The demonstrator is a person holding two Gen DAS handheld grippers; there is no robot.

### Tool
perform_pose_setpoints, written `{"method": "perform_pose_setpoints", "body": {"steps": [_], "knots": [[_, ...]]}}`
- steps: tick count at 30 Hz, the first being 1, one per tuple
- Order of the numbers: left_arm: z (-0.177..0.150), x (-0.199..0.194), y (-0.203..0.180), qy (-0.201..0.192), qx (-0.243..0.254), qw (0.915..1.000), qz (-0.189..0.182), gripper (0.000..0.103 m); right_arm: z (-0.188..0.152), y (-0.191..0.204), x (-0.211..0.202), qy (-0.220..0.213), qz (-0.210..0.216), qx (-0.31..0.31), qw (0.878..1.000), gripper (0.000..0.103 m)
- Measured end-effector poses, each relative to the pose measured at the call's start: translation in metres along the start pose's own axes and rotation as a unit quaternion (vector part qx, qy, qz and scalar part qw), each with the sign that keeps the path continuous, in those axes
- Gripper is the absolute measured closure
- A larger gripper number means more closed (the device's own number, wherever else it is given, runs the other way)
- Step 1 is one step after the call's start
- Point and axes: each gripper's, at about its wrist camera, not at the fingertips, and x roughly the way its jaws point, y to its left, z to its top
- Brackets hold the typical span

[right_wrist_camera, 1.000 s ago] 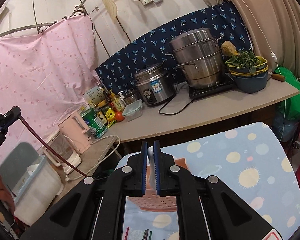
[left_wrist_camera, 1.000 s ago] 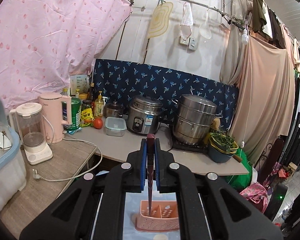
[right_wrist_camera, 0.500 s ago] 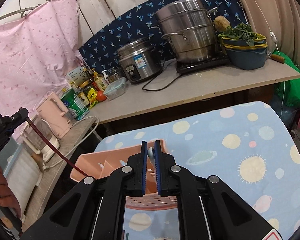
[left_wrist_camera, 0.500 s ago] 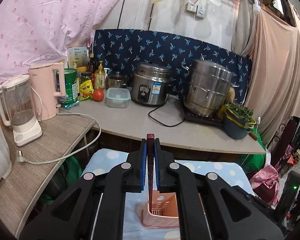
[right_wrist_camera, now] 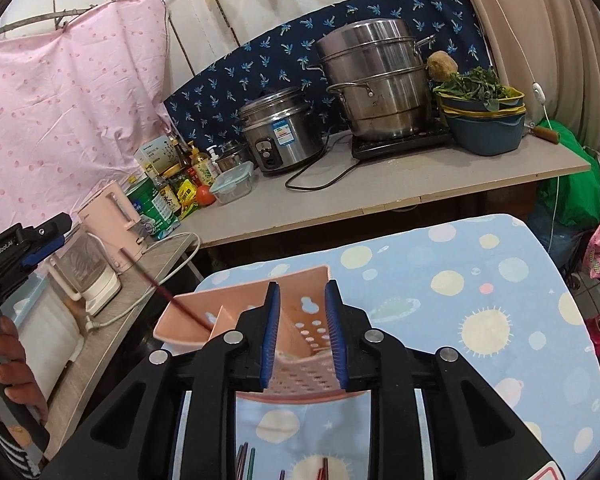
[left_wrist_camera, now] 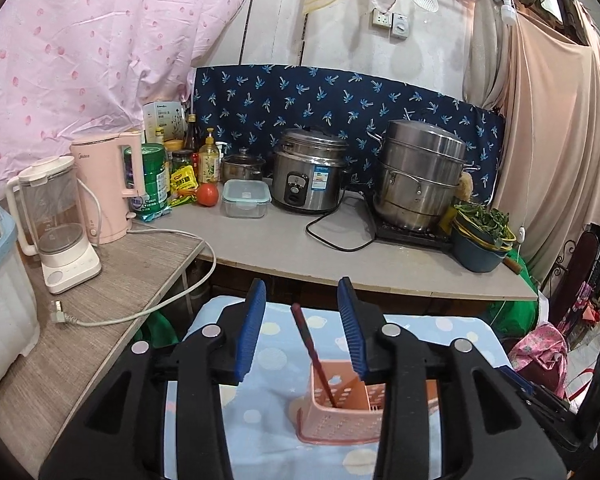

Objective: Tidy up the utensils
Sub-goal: 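Open both tools to drop the chopstick and spoon into the basket, then move both open tools back down toward the remaining utensils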

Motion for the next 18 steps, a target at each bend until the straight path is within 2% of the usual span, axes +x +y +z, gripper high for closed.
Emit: {"method": "perform_pose_setpoints", "body": {"steps": [5,18], "knots": [[-0.02,-0.031,0.004,0.006,0.013,0.9999,0.003,0.051,-0.024,0.007,-0.034,0.003,-0.016,-0.022,1.0,0.075],[-0.116,-0.091,0.02,0.069,0.044,0.9956,0.046,0.05,-0.116,0.014,-0.111,0.037,-0.048,-0.062,0.996,0.074]]}}
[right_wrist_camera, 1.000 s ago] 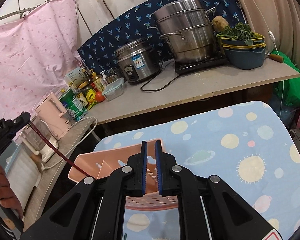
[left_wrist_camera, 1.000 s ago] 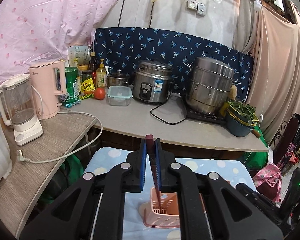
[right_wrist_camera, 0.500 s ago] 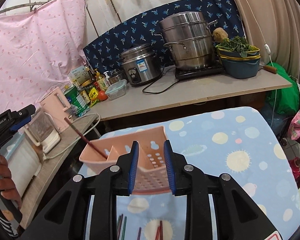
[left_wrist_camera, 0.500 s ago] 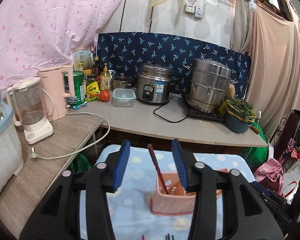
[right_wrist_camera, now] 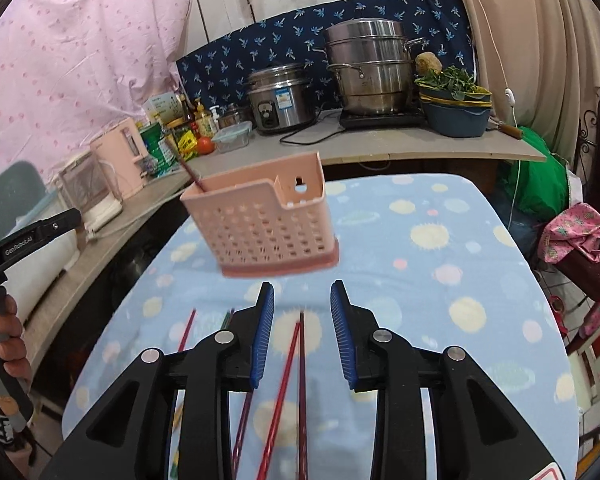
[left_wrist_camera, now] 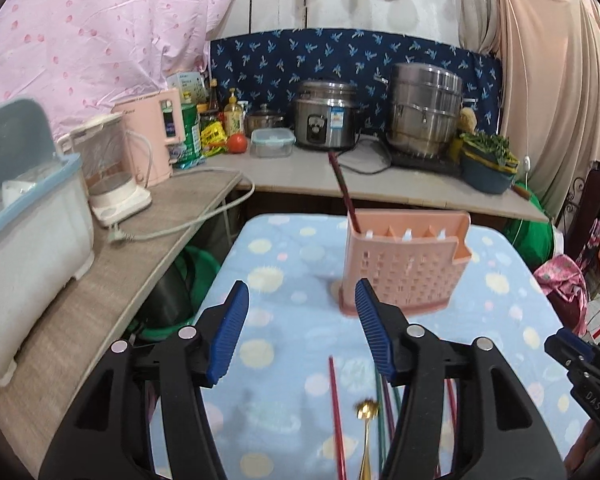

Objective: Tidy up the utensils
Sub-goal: 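Move both open tools back down toward the remaining utensils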

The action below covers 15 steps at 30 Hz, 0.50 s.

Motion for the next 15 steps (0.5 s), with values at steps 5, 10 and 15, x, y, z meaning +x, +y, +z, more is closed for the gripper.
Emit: {"method": "perform_pose_setpoints", "body": {"steps": [5,10,15], "knots": [[-0.037,-0.009,0.002,0.024,0.01,0.9995,0.019,0.05,-0.028,0.005,-0.016,0.013,-0.013,-0.014,1.0,0.073],[-0.07,-0.012,0.005,0.058,0.003,0.9979,0.03,0.05,-0.053,0.007,-0.026,0.026,-0.021,-0.015,0.999,0.073],[-0.095,-0.015,0.005,0.079,0.007,0.996,0.042,0.05,-0.075,0.005,-0.028,0.046,-0.018,-0.004,0.999,0.073]]}}
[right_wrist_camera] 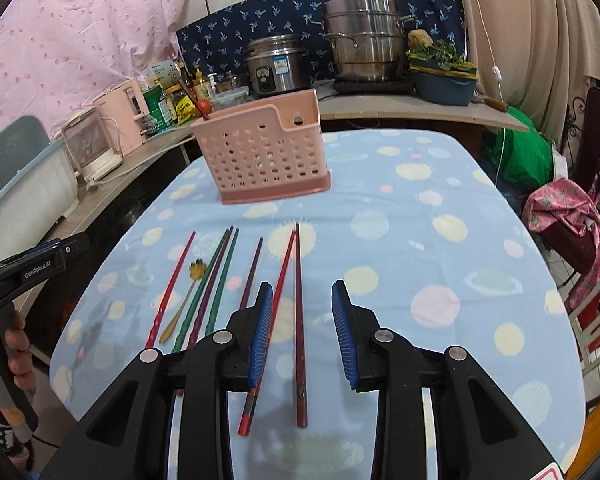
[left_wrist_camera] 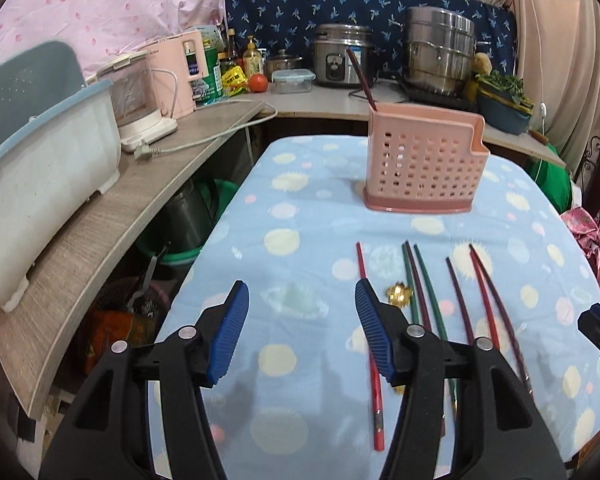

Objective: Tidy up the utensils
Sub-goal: 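Move both open tools back down toward the remaining utensils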

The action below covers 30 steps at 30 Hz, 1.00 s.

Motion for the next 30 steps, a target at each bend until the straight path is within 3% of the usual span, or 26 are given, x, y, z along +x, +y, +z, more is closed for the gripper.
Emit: {"method": "perform_pose_setpoints", "body": {"steps": [20,30], "knots": [[-0.066,0.009,-0.01,0.079,-0.003,0.9966,-0.026,0.05,-0.055,-0.003,0.015,0.054,-0.007,0.009,0.998,0.073],[-0.081,0.014,-0.019,0.097,0.004,0.9945,-0.041,0.043,-0.066,-0.004,0.024,0.066,-0.015,0.007,0.998,0.073]]}}
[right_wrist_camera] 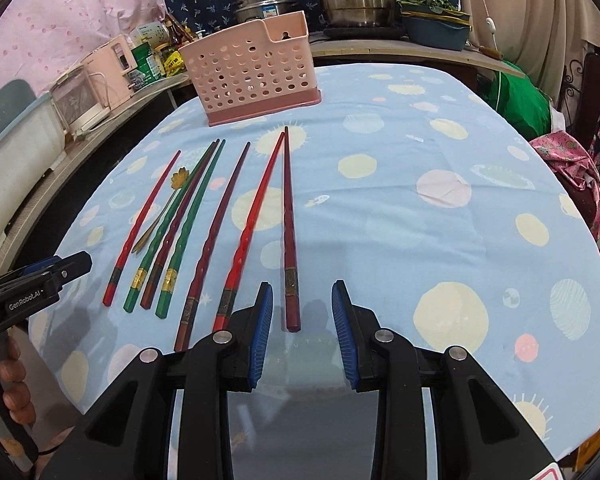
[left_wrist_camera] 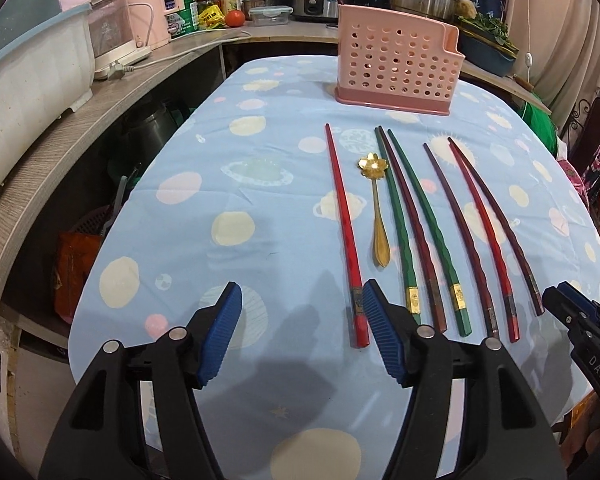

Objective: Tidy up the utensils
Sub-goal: 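Move both open tools back down toward the remaining utensils, then grasp a red chopstick with the left tool while the right tool grasps a dark red chopstick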

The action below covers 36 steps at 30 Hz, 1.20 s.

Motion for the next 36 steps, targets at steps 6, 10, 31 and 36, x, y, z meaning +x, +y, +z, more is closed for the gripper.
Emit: {"method": "perform_pose_setpoints", "body": {"steps": [6,10,31,36], "knots": [[-0.003,0.007,0.0,0.014,-0.006,0.9998,-0.013,0.043,-0.003,0.003,0.005,0.004,-0.003,-0.005,1.0,0.073],[-0.005,0.01,-0.002,0.02,-0.005,0.9996,-0.019,0.043,-0.004,0.003,0.01,0.009,-0.004,-0.005,1.0,0.072],[-0.014,0.023,-0.011,0.031,0.017,0.9991,-0.025,0.073,-0.005,0.008,0.013,0.004,-0.021,-0.032,0.999,0.083],[-0.013,0.023,-0.008,0.033,0.013,0.9989,-0.032,0.093,-0.005,0.006,0.012,0.003,-0.018,-0.029,0.999,0.09]]}}
